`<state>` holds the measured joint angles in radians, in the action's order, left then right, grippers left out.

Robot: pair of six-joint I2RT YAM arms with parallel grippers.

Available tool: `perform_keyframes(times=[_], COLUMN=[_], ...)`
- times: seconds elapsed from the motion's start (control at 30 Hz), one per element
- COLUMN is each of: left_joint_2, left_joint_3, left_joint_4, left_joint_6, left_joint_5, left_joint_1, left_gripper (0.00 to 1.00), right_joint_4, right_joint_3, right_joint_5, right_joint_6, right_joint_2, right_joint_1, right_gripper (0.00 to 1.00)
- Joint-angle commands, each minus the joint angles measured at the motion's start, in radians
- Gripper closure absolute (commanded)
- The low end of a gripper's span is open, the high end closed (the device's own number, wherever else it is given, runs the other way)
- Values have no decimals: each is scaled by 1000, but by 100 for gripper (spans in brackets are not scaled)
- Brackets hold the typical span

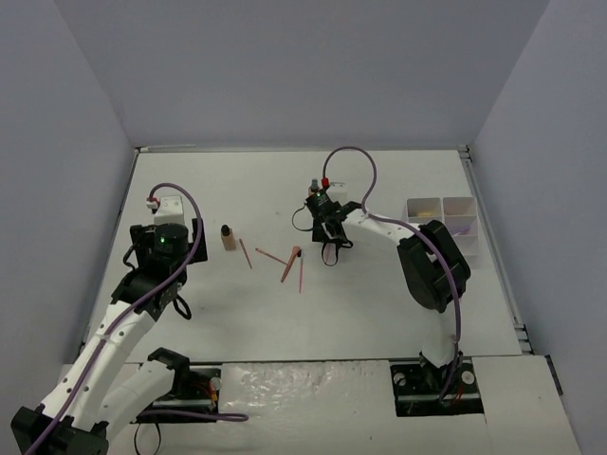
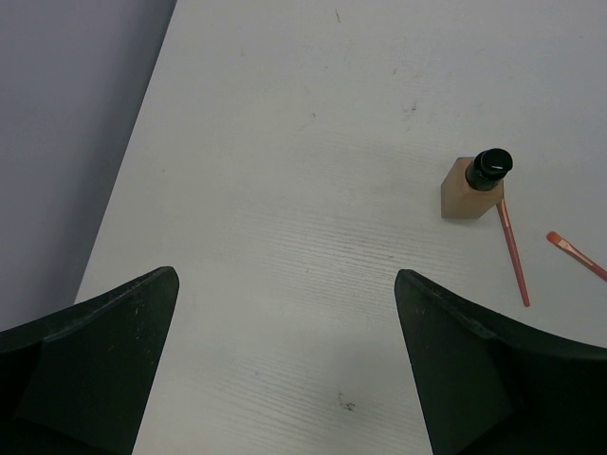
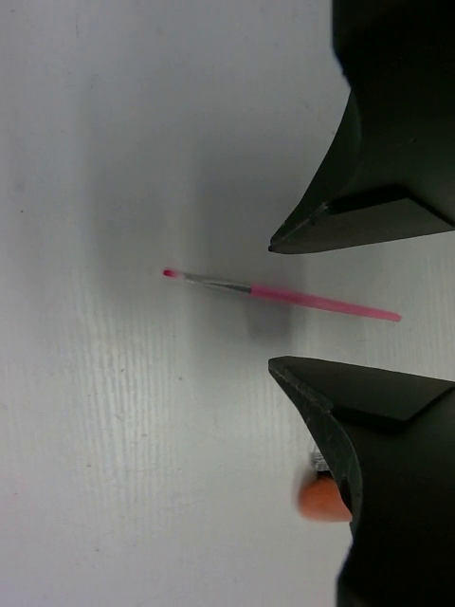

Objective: Organize the makeup

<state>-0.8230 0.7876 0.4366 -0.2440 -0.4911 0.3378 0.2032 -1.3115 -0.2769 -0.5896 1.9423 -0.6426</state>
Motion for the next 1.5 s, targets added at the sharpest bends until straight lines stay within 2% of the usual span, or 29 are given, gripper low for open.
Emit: perform_keyframes(times=[0.0,0.13,0.4,0.6,0.73,0.87,1.0,1.13,1.3,1.47], left_joint_2=[-1,-2,4,7,14,23,21,22,21,24], left_joint_3=[25,27,25,27,24,22,22,21,21,19], left_joint_4=[-58,-52,-56,-58,-62,-65,-68,-73,-79,-82], left_joint_6=[-13,-14,-14,-14,-11,-11,-9,-8,-5,3], left_joint_5=[-14,-16,-14,-12,-12,-9,-4,14,31,42], left_joint_1=[-6,-6,-6,-6,-6,-6,-6,-6,-6,-6], left_gripper=[3,3,3,3,3,3,3,3,3,3], right_joint_4=[-14,-14,-24,-90,-178,-237,-308,-382,-494,-600], right_joint_3=[-61,-47,38,92,181,275,373,442,505,566], right_joint_5=[-82,-79,-96,-71,-130,-197,-207,-234,-149,-125], right_joint_6=[-46,-68,-66,8,63,90,139,197,211,208], right_joint_2=[61,98,62,-125,-409,-612,-766,-844,-848,-822], right_joint_1=[6,12,24,26,38,98,214,310,485,548], right_gripper=[58,68,100,100,100,100,100,100,100,100])
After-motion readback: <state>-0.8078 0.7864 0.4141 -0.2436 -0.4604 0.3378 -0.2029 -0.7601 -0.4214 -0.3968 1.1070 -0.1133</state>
